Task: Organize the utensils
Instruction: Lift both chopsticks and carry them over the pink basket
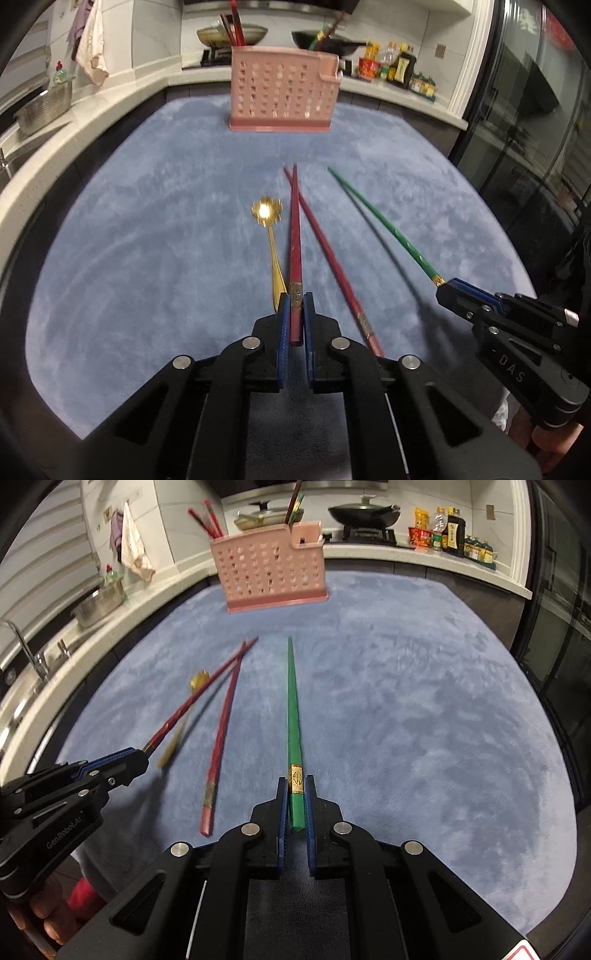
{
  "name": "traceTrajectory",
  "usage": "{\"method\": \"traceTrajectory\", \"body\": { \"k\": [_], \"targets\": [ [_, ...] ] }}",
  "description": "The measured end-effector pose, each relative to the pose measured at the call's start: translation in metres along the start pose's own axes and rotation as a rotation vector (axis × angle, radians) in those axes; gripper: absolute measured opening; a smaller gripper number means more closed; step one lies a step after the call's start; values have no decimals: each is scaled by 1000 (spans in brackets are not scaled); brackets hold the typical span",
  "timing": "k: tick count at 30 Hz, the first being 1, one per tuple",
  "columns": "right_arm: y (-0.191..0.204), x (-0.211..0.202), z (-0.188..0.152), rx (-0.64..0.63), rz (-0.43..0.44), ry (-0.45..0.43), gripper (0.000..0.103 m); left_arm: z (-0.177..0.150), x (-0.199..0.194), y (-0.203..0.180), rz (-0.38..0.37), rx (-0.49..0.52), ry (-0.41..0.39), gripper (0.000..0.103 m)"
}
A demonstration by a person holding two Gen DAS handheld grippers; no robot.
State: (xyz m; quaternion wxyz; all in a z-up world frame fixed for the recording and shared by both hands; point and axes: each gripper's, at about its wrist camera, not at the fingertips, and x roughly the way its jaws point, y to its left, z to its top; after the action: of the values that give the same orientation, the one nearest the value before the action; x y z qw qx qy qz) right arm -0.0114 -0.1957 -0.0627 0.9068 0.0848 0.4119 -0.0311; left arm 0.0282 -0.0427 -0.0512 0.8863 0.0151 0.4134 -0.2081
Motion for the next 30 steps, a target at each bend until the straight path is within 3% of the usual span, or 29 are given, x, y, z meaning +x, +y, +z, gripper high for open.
{"method": "traceTrajectory", "body": {
  "k": [9,17,30],
  "targets": [
    [0,-41,44,31,18,-108,7,49,-37,4,9,-18,-104,7],
    [-5,-67,95,26,10,-202,7,114,-62,8,18,-8,-225,7],
    [-13,-79,159,41,29,-298,7,195,-67,11,76,32,-351,7]
  ]
}}
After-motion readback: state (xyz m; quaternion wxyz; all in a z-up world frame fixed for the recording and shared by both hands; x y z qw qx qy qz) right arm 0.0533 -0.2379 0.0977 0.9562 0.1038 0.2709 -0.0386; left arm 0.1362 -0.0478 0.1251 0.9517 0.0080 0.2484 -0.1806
